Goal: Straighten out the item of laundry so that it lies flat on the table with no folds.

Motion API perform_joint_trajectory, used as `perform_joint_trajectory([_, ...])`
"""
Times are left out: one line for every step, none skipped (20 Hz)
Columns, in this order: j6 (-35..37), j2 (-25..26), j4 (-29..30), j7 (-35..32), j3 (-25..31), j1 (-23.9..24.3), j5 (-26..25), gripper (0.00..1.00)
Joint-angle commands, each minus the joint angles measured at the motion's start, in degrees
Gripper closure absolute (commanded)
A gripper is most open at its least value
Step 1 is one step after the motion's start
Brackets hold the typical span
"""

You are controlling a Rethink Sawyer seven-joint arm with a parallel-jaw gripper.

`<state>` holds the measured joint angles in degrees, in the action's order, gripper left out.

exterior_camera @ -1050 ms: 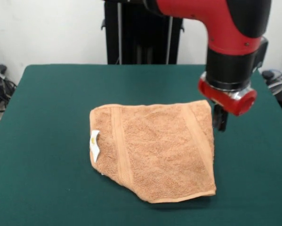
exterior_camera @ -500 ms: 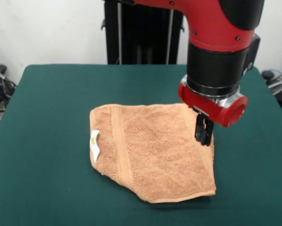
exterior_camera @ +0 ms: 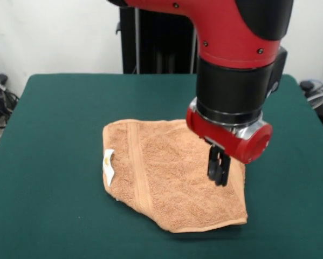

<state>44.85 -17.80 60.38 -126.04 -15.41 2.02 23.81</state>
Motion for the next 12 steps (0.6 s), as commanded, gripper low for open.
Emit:
perform_joint_trajectory([3.7,3.7,-2.2,-3.8,2.6,2.1,-3.4,1.0])
perform_joint_trajectory([3.6,3.8,-2.5,-3.4,2.7,2.3,-3.6,1.0])
perform_joint_trajectory([4.6,4.5,-4.2,-2.2,2.8,2.8,-4.2,1.0])
perform_joint_trajectory([5.1,4.9,-5.3,-1.5,2.8,3.1,-4.6,1.0])
perform_joint_trajectory([5.3,5.7,-6.9,-1.0,3.1,3.5,-4.7,1.0])
perform_joint_trajectory([5.6,5.9,-7.5,-0.7,3.1,3.6,-4.8,1.0])
perform_joint_trajectory([6.7,6.0,-8.4,-0.6,3.2,3.9,-4.8,1.0])
perform_joint_trajectory([7.0,6.1,-8.9,-0.5,3.1,3.9,-5.0,1.0])
perform_joint_trajectory([7.1,6.1,-9.4,-0.2,3.2,4.0,-5.0,1.0])
perform_joint_trajectory([7.6,6.2,-9.8,-0.1,3.4,4.1,-5.1,1.0])
perform_joint_trajectory([8.0,6.3,-10.3,-0.1,3.4,4.2,-5.2,1.0])
perform_joint_trajectory([8.3,6.4,-10.8,0.0,3.5,4.3,-5.4,1.0])
